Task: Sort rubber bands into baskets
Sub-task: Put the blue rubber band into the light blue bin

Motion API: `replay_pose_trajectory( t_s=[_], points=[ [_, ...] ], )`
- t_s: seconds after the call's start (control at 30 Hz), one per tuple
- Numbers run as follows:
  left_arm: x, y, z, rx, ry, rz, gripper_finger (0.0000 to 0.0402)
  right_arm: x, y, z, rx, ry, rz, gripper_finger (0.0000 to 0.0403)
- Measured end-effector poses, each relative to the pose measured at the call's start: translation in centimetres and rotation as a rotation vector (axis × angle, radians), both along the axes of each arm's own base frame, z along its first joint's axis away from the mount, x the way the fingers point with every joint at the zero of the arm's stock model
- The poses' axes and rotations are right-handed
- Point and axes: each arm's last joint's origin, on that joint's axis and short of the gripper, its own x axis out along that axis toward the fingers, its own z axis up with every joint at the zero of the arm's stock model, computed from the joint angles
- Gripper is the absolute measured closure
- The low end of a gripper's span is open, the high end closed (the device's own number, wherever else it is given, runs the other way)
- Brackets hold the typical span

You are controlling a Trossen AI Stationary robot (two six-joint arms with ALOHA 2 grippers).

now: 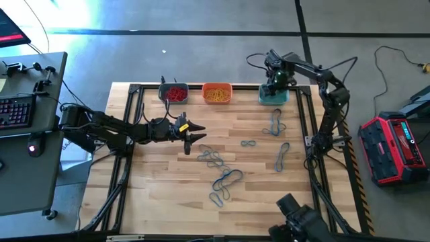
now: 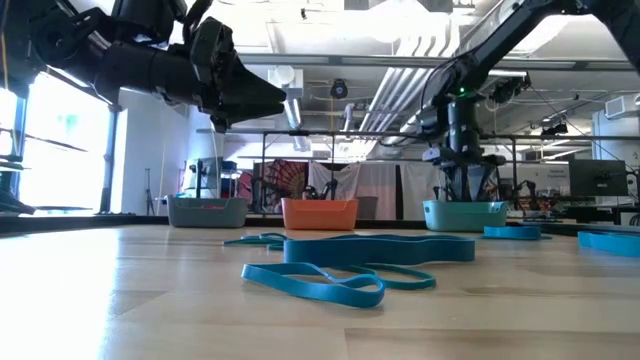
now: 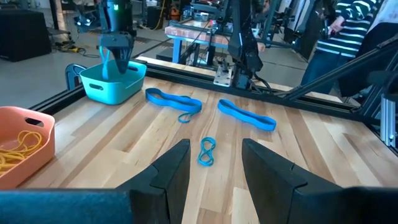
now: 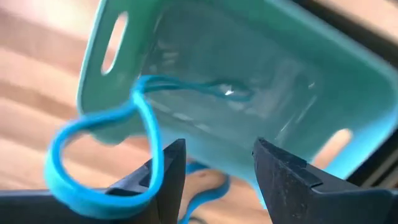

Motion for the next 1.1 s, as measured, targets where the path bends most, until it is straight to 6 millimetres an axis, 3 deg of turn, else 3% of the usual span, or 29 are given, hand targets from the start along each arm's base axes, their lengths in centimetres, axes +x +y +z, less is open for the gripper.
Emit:
replay_pose_trajectory(
  t_s=[0.53,0.87,1.1],
  points=[
    [0.0,0.0,0.0,-0.003,0.000,-0.017,0.0264,-1.8,0.9,0.1,0.290,-0.138,-0.038,0.0236],
    [0.0,-0.1,0.0,-0.008,-0.001,-0.049,0.0264,-2.4,1.4,0.4,0.392,-0.181,-0.051,0.0314],
    [0.0,-0.1,0.0,-0.016,-0.002,-0.048,0.0264,-1.9,1.5,0.5,0.342,-0.190,0.119,0.0380]
  ],
)
